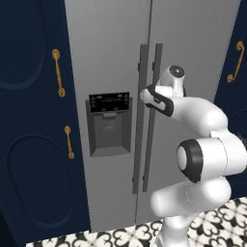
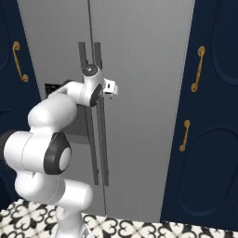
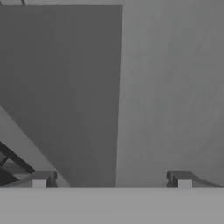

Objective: Take the strawberry from the fridge and place it on top of the pancake, located on the dining counter.

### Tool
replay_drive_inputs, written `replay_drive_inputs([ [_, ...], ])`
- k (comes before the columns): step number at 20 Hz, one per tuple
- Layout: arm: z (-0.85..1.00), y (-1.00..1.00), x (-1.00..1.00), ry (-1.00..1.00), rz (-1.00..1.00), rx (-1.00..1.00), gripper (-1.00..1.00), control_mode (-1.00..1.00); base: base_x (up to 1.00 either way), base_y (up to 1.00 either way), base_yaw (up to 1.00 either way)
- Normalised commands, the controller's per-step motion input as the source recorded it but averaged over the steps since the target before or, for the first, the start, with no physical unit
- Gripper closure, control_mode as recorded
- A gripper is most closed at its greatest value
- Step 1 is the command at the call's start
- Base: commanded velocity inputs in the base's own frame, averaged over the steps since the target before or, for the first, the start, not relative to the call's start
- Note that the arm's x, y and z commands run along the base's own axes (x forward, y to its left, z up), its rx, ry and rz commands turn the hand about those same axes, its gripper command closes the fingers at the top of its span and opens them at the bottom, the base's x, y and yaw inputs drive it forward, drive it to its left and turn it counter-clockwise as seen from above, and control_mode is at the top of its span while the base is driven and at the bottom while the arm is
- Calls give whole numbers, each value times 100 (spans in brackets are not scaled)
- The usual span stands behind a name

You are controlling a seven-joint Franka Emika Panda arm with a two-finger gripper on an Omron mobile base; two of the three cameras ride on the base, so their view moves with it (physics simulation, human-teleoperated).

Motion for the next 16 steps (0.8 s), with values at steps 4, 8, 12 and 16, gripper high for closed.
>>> replay_drive_inputs([
  [4, -1, 1, 55, -5, 0, 0, -100, -100, 0, 0, 0],
  [8, -6, 0, 46, -8, 0, 0, -100, -100, 0, 0, 0],
  [12, -20, 0, 23, -15, -1, 0, 100, -100, 0, 0, 0],
  [16, -64, 1, 0, -40, -6, 0, 100, -100, 0, 0, 0],
])
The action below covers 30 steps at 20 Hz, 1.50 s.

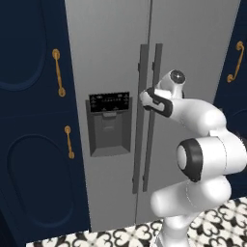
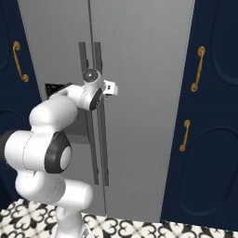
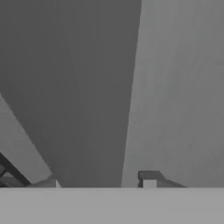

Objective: Take the strawberry from the fridge and place it on top of the pancake, located on the dining counter.

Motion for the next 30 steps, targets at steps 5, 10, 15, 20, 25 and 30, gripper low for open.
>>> replay_drive_inputs([
  [5, -46, -4, 6, -39, -2, 0, 100, -100, 0, 0, 0],
  [10, 0, -58, -66, 0, 4, 3, 100, -100, 0, 0, 0],
  [15, 5, -72, -100, 4, 0, 2, 100, -100, 0, 0, 0],
  [20, 17, -95, -84, 19, 0, 2, 100, -100, 0, 0, 0],
  [25, 12, -96, -58, 27, 1, 0, 100, -100, 0, 0, 0],
  [30, 0, -98, -76, 1, 0, 9, 100, -100, 0, 0, 0],
])
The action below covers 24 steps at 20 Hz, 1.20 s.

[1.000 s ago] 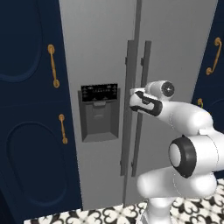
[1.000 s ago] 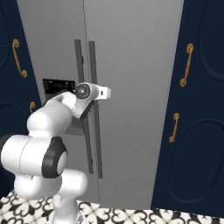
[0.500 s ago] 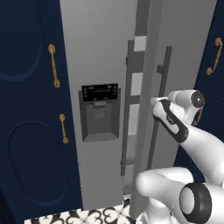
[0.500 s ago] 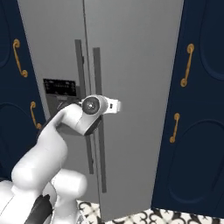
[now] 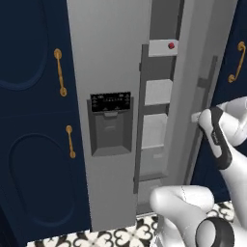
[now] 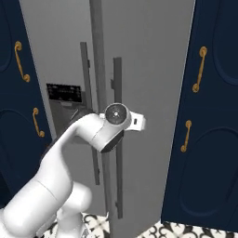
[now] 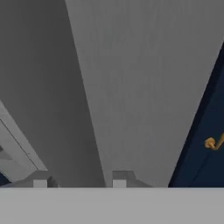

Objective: Take the strawberry from the fridge and place it on top of the pancake, located on the dining counter.

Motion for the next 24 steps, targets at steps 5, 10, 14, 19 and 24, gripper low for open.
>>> replay_drive_inputs([
  [5, 18, -92, -51, 5, 0, 8, -100, -100, 0, 0, 0],
  [10, 43, -44, -31, 18, -1, 0, -100, -100, 0, 0, 0],
  [14, 15, 25, -53, 19, -15, -11, -100, -100, 0, 0, 0],
  [19, 2, 100, -18, 35, -18, -43, -100, -100, 0, 0, 0],
  [24, 1, 78, 44, 57, -7, -65, -100, -100, 0, 0, 0],
])
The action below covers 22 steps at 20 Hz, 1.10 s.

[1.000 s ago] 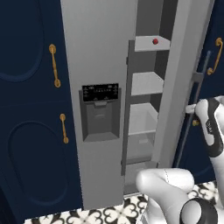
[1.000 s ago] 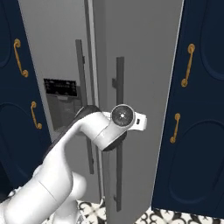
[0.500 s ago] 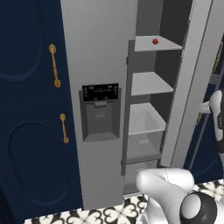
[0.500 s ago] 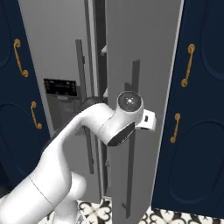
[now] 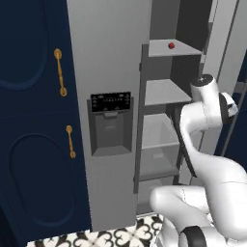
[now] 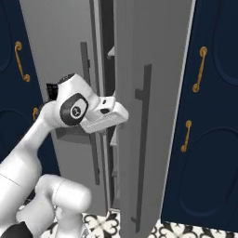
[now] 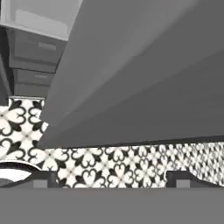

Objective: Take the strawberry from the fridge and place it on top of the pancake, located on the dining counter.

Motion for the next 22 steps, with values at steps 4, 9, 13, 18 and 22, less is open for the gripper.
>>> replay_drive_inputs([
  [4, 0, 34, 81, 55, 0, -70, -100, -100, 0, 0, 0],
  [9, 5, 20, 80, 31, 1, -28, -100, -100, 0, 0, 0],
  [13, -1, -7, 74, 14, 7, -10, -100, -100, 0, 0, 0],
  [18, -11, -27, 18, 2, 2, -8, -100, -100, 0, 0, 0],
  [22, -20, -86, -5, 0, 0, -1, -100, -100, 0, 0, 0],
])
